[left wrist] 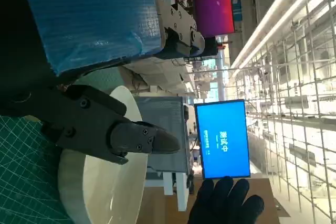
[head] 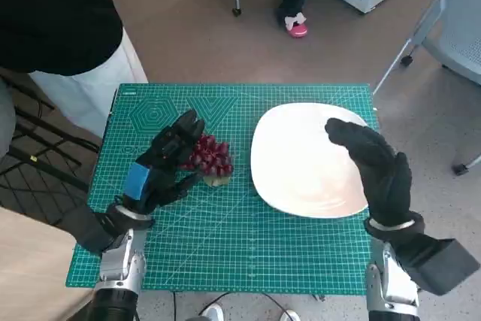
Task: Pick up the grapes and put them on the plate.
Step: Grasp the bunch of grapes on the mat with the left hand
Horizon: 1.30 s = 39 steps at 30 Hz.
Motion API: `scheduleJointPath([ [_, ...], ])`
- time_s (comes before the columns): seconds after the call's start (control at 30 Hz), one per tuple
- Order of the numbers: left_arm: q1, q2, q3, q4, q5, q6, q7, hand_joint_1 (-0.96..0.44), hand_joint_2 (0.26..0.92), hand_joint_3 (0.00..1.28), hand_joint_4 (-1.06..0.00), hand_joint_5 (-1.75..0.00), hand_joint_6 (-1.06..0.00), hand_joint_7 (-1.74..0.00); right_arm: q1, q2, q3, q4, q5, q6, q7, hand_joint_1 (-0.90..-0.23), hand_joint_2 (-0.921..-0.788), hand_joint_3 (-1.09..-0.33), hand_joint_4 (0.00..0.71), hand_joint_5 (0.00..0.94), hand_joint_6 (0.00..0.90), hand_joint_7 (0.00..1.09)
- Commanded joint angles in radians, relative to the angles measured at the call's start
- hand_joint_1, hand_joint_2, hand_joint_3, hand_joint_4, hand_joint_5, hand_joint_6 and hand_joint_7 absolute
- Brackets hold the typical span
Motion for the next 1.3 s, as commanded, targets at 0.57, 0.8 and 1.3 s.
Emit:
scheduleJointPath([
  [0.57,0.002,0.005,-0.012,-0.012,0.010,-0.002,0.004,-0.40,0.921,0.22,-0.26,0.00,-0.39,0.00,0.002,-0.002,-0.001,0.015,0.003,0.016,0.016,-0.625,-0.921,-0.886,0.364,0.000,0.008,0.42],
  [0.8,0.000,0.011,-0.012,-0.014,0.011,-0.001,0.003,-0.40,0.921,0.22,-0.26,0.00,-0.38,0.00,0.000,-0.004,-0.004,0.013,0.005,0.017,0.019,-0.625,-0.921,-0.886,0.364,0.000,0.005,0.43],
  [1.3,-0.029,0.272,-0.095,-0.137,0.678,0.024,0.329,-0.56,0.883,0.02,-0.02,0.00,-0.09,0.00,-0.004,-0.006,-0.007,0.030,0.001,0.004,0.024,-0.620,-0.921,-0.887,0.364,0.000,0.000,0.44],
])
